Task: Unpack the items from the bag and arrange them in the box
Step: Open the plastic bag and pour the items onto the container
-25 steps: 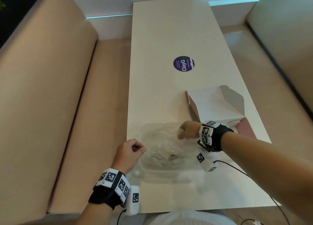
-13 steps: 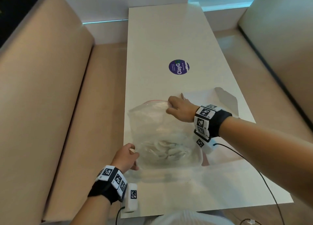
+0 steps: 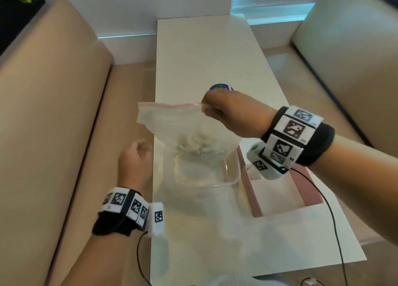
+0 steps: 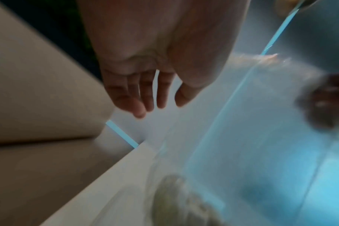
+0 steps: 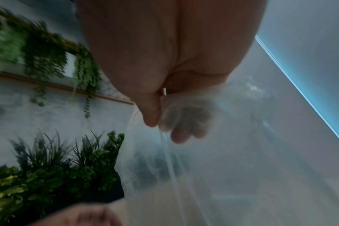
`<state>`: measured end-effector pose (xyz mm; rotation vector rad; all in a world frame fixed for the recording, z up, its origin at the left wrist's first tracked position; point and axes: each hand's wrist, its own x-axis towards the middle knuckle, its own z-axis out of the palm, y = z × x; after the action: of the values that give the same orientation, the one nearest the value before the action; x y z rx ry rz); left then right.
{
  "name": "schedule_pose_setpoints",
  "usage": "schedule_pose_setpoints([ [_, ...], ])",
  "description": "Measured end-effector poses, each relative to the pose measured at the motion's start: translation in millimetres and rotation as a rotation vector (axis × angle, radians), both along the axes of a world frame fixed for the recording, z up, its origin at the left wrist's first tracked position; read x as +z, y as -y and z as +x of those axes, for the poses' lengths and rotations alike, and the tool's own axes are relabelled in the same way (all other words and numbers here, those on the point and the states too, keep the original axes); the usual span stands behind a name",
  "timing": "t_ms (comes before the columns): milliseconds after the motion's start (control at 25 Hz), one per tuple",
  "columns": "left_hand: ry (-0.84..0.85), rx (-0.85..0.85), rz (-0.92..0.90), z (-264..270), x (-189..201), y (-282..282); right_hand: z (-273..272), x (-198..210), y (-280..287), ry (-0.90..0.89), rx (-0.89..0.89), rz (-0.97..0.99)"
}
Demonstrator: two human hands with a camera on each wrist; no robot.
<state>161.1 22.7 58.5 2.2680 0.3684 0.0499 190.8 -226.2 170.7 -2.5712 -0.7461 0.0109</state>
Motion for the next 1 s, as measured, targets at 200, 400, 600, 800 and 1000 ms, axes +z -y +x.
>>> schedule_pose_setpoints([
  [200, 0.799, -0.095, 0.108, -18, 128, -14, -35, 47, -1, 0.238, 0.137, 0.043],
  [400, 0.097, -0.698, 0.258, -33, 135, -16, -50, 34, -4, 0.241, 0.115, 0.030],
  [600, -0.107, -0.704, -0.158, -65, 94, -35, -85, -7, -1, 0.170, -0.083, 0.000],
  [800, -0.118, -0.549, -0.236, -77, 49, -15, -118, -55, 3, -0.150, -0.080, -0.142],
  [1000, -0.061, -0.413, -0.316, -83, 33, 6, -120, -52, 11, -0.014, -0.122, -0.215],
])
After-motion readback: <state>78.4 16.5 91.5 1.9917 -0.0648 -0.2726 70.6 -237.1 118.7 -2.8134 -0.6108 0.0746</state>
